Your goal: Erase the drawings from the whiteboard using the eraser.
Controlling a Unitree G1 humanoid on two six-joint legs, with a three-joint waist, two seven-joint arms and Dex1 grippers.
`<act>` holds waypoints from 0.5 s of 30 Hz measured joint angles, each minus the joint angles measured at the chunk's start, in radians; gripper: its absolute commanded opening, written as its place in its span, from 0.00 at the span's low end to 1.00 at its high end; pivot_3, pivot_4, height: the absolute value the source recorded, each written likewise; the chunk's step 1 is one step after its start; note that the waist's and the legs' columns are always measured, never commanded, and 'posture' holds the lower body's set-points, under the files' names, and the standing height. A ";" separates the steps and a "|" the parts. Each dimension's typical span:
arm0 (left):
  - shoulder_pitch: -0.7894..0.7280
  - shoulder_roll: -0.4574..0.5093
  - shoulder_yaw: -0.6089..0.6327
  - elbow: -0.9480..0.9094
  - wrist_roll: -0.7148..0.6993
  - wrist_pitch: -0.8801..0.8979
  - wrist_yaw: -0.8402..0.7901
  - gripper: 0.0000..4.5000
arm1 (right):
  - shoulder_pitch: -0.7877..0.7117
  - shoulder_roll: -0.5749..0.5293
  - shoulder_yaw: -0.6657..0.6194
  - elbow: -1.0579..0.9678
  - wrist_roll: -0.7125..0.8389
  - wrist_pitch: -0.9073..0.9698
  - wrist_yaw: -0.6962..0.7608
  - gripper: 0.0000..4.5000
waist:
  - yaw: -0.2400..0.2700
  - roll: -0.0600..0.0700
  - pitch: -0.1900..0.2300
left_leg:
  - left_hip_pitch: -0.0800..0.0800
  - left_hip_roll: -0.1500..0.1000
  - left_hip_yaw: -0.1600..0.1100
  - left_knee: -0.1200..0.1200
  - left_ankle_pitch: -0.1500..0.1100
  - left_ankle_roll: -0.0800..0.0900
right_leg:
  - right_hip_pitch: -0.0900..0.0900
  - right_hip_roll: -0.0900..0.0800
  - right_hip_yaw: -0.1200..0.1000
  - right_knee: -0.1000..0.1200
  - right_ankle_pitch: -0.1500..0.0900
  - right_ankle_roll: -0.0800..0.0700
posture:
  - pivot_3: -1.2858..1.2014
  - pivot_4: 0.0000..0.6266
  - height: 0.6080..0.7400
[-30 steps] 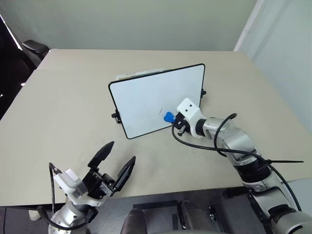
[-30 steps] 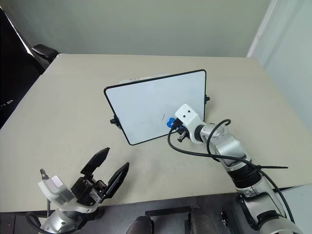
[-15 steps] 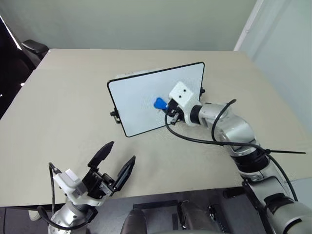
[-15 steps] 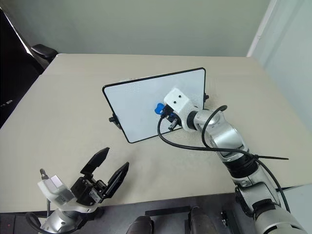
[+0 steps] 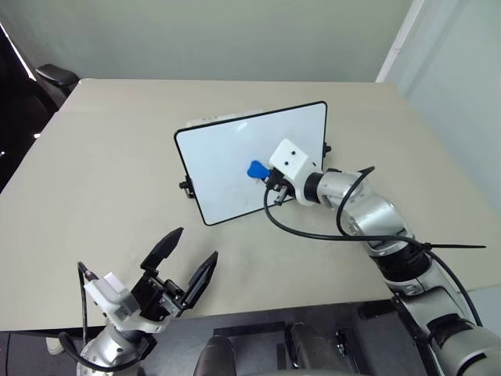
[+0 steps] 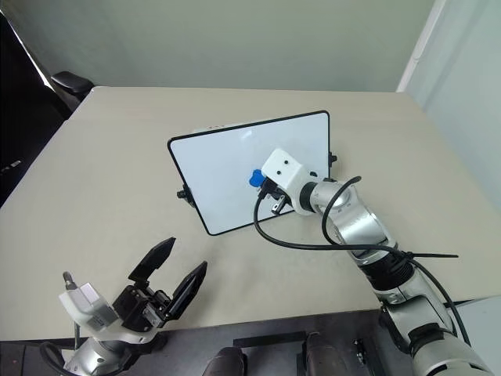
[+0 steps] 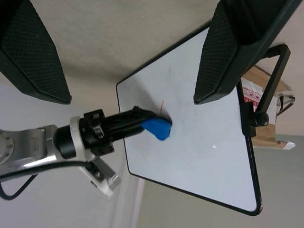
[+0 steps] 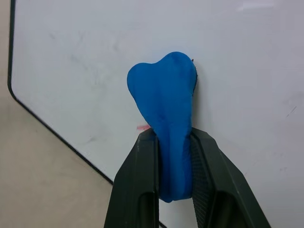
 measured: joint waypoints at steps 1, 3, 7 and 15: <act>0.000 0.000 0.000 0.000 0.000 0.000 0.000 1.00 | 0.003 0.000 0.001 0.002 -0.002 -0.002 0.000 0.11 | 0.000 0.000 0.000 | 0.000 0.000 0.000 0.000 0.000 0.000 | 0.000 0.000 0.000 0.000 0.000 0.000 | 0.52 0.24 1.00; 0.000 0.000 0.000 -0.001 0.000 0.000 0.000 1.00 | 0.008 -0.001 0.003 0.005 -0.007 -0.007 0.000 0.11 | 0.000 0.000 0.000 | 0.000 0.000 0.000 0.000 0.001 -0.001 | 0.000 0.000 0.000 0.000 0.001 -0.001 | 0.52 0.24 1.00; 0.006 0.000 0.000 -0.010 -0.001 0.000 0.001 1.00 | 0.020 -0.012 0.022 0.021 -0.031 -0.019 0.006 0.11 | 0.000 0.000 0.000 | 0.000 0.000 0.000 0.000 0.002 -0.001 | 0.001 0.000 0.000 0.000 0.001 -0.002 | 0.52 0.24 1.00; 0.008 0.000 0.000 -0.014 -0.002 0.000 0.001 1.00 | 0.052 -0.020 0.050 0.059 -0.060 -0.016 0.022 0.11 | 0.000 0.000 0.000 | -0.001 0.000 0.000 -0.001 0.002 -0.002 | 0.000 0.000 0.000 0.000 0.001 -0.002 | 0.52 0.24 1.00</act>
